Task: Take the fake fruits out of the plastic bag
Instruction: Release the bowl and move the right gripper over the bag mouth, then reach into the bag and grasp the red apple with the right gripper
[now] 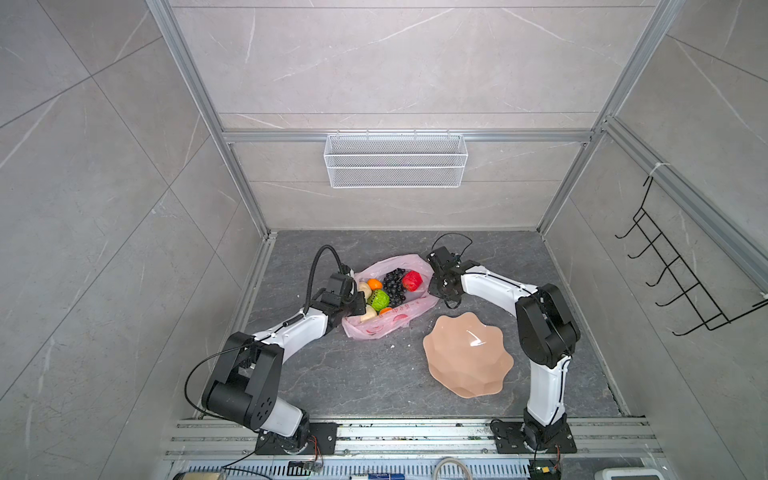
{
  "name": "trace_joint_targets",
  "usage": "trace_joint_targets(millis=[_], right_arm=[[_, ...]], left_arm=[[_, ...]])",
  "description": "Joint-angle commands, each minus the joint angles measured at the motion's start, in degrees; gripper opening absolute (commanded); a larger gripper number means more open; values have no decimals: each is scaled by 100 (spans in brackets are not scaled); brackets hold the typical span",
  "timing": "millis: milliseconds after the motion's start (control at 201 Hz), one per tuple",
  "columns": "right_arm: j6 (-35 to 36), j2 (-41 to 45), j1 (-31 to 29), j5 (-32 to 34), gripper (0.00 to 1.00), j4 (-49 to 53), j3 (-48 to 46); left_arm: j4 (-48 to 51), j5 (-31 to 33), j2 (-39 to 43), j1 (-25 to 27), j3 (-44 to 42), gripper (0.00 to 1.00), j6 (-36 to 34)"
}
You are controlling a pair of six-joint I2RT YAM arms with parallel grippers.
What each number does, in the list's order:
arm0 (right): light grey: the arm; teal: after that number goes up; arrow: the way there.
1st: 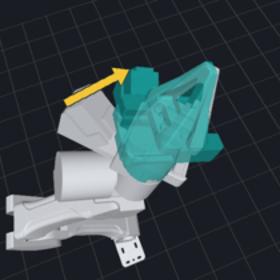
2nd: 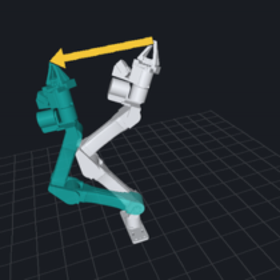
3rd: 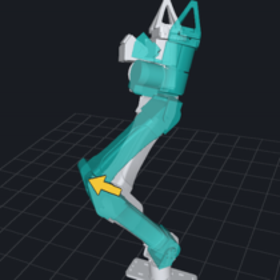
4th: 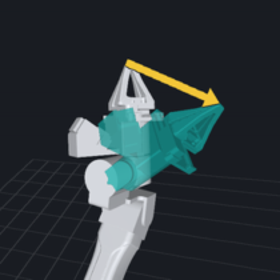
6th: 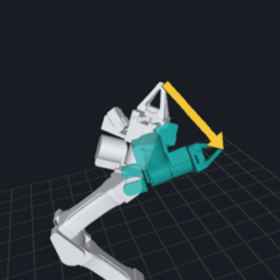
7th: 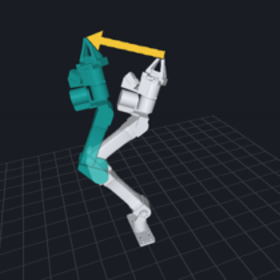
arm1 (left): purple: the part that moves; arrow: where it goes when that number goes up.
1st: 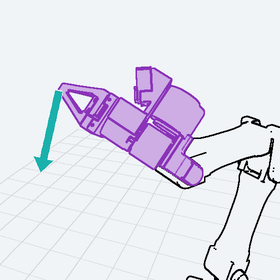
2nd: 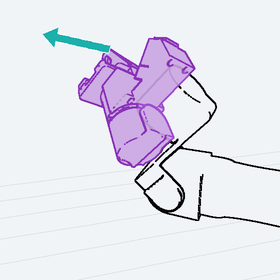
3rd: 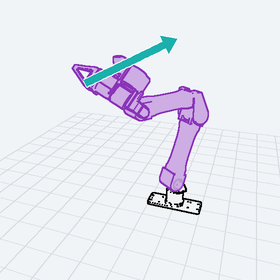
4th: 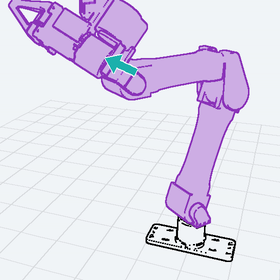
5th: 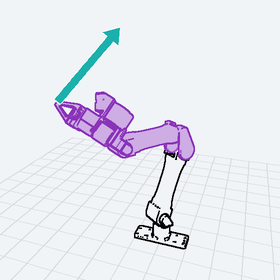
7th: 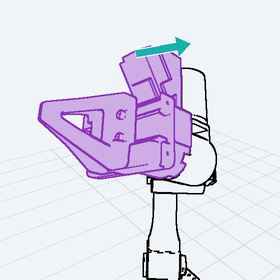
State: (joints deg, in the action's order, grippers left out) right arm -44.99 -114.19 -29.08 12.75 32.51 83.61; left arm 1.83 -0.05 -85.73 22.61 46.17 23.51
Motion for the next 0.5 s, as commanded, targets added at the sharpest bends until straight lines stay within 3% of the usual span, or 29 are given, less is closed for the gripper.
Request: trace_joint_targets(millis=[0,294,498], right_arm=[[127,111,-9,410,19,313,30],[83,847,-52,427,50,380,37],[-48,1340,-499,446,53,416,255]], left_arm=[[71,65,-5,6,182,0,-134],[69,70,-57,210,267,0,-301],[58,81,-41,235,260,0,-295]])
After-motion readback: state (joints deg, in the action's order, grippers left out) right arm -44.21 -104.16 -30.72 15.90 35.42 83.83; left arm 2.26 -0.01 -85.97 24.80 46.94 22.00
